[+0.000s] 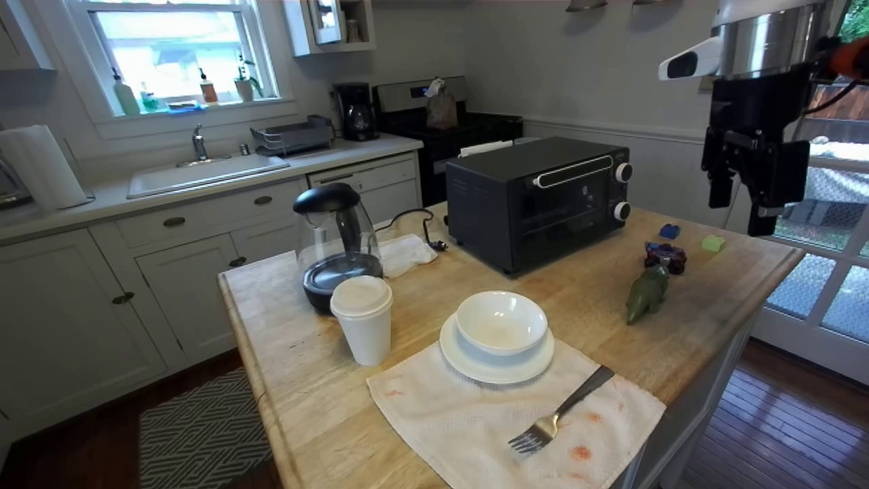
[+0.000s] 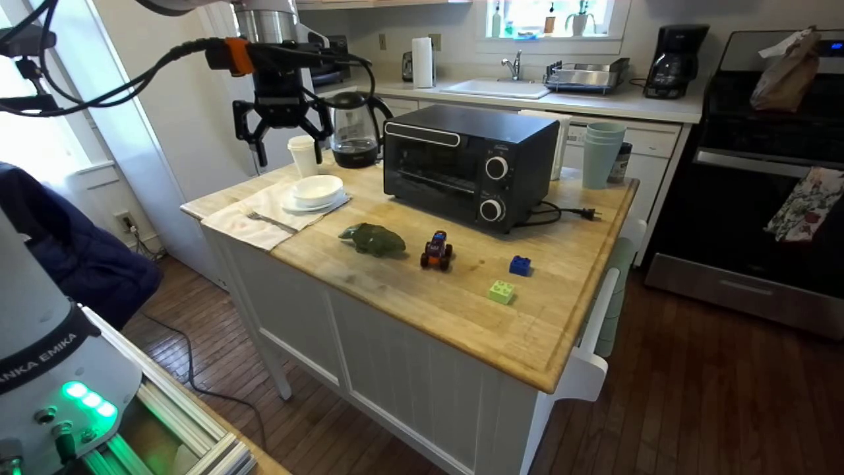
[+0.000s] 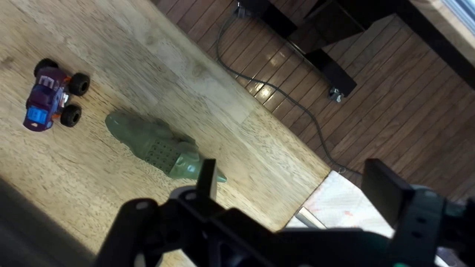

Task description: Make the dinosaur toy face forward

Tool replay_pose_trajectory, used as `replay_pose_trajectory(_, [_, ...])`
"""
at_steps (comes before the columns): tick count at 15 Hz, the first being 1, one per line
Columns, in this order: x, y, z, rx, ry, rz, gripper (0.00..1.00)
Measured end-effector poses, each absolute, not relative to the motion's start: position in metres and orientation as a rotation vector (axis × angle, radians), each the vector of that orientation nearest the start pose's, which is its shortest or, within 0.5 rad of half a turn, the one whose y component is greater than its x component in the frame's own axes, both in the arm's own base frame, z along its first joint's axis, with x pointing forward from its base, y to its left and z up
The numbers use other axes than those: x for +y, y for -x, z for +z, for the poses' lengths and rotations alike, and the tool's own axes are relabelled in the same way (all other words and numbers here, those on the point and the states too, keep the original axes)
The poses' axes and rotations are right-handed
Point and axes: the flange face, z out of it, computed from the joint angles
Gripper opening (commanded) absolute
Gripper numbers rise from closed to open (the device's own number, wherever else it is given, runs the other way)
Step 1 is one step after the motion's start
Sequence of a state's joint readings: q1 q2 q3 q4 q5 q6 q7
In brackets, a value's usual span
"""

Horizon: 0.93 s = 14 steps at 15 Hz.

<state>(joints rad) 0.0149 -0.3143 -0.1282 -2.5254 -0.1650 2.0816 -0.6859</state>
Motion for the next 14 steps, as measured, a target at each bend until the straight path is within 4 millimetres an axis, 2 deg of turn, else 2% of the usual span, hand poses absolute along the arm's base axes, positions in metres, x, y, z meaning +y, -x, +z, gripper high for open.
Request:
replay_pose_trajectory(7, [-0.065, -0.414, 0.371, -1.019, 2.999, 0.284, 1.0])
replay_pose_trajectory(11, [-0.092, -0.411, 0.345, -1.039, 2.938, 0.365, 1.0])
replay_pose_trajectory(14, [-0.103, -0.412, 0.327, -1.11, 2.893, 0.439, 1.0])
